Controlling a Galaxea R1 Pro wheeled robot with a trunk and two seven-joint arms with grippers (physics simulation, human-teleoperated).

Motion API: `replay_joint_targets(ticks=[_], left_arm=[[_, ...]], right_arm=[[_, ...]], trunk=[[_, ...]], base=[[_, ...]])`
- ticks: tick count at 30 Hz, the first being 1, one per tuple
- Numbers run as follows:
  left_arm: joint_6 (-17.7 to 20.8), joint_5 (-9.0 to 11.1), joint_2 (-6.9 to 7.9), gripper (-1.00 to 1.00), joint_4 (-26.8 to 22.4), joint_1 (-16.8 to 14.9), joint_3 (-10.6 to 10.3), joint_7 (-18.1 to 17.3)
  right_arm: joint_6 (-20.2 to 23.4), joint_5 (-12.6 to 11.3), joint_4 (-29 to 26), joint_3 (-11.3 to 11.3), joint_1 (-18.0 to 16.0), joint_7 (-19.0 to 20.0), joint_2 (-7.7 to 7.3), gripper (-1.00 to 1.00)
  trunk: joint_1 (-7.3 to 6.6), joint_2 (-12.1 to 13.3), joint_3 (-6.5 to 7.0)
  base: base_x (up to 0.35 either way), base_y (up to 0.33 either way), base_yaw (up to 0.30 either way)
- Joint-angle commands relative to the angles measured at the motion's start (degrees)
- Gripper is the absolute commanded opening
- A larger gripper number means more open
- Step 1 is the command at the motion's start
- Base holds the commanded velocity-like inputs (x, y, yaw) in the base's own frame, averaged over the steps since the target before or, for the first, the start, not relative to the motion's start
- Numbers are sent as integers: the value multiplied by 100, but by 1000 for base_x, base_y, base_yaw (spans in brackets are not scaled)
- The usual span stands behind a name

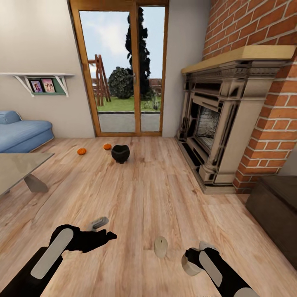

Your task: Place each of the two pumpkins and all three candles from the living room inside a cabinet in the living room (use any cabinet), then make sure every cabinet is closed, and position the cauldron so it is next to a table in the living room.

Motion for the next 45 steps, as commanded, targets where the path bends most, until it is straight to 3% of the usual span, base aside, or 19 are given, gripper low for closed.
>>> replay_joint_targets(ticks=[1, 9, 18, 20, 26, 30, 34, 41, 45], left_arm=[[0, 59, 5, 100, -5, -3, -8, 62], [-29, 59, -2, 100, 4, -9, 0, 529], [-137, 46, 7, 100, 4, -12, -3, 609], [-139, -78, 5, 100, 4, -12, 1, 614], [-231, -709, -78, 100, 78, -17, 9, 626], [-262, -1015, -167, 100, 603, -41, 3, 622], [-426, -1303, -262, 100, 1459, -245, 1, 613], [-644, -1378, -350, 100, 2221, -484, -28, 615], [-668, -1386, -360, 100, 2419, -544, -39, 618]], right_arm=[[10, -56, -8, 39, -5, -51, -8, -100], [10, -58, -3, 37, -5, -50, -8, -100], [10, -58, 2, 37, -5, -43, -8, -100], [10, -63, 3, 37, -5, -41, -8, -100], [10, -66, 3, 37, -5, -41, -8, -100], [10, -67, 3, 37, -5, -41, -8, -100], [10, -67, 3, 37, -5, -41, -8, -100], [10, -66, 3, 37, -5, -41, -8, -100], [10, -67, 3, 37, -5, -41, -8, -100]], trunk=[[-23, 39, 16], [-199, 360, 187], [-397, 721, 380], [-441, 801, 423], [-573, 1042, 551], [-660, 1202, 637], [-748, 1362, 722], [-902, 1643, 872], [-990, 1804, 958]], base=[[0, 0, -262], [0, 0, -262], [0, 0, -263], [0, 0, -263], [0, 0, -263], [0, 0, -263], [0, 0, -263], [0, 0, -263], [0, 0, -263]])
